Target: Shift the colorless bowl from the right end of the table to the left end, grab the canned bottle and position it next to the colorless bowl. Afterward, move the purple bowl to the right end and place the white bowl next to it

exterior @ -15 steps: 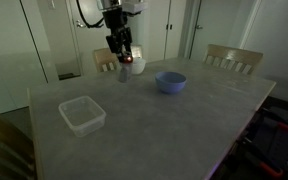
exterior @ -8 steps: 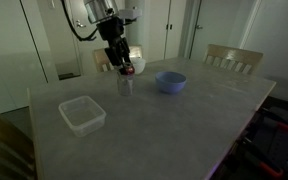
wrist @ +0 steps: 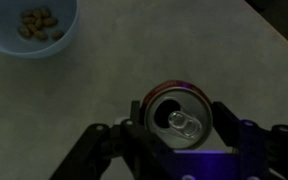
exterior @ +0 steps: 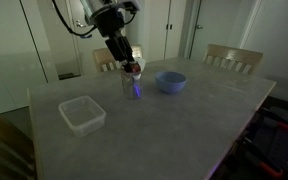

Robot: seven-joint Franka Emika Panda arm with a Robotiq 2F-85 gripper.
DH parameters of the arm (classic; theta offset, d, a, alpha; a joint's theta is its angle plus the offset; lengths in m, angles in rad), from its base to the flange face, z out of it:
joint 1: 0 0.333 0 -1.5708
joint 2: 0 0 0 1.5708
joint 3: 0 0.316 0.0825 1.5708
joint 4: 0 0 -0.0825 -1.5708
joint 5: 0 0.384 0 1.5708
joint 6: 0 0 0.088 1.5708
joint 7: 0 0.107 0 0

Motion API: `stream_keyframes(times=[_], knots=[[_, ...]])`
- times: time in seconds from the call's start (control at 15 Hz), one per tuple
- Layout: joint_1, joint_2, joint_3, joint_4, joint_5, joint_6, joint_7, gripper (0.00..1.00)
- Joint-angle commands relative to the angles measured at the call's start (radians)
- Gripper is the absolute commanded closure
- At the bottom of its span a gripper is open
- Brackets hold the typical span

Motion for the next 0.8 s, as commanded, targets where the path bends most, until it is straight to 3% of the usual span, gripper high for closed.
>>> stream_keyframes(times=[0.0,0.4,0.73], knots=[[-0.038,0.014,0.028,0.043,0.087,0.004,-0.007,0.54],[-0.009,0.004,0.022,-0.012,0.091,0.153,0.025,0.54],[0.032,-0.020,0.000,-0.115,0.036,0.392,0.069,0.54]])
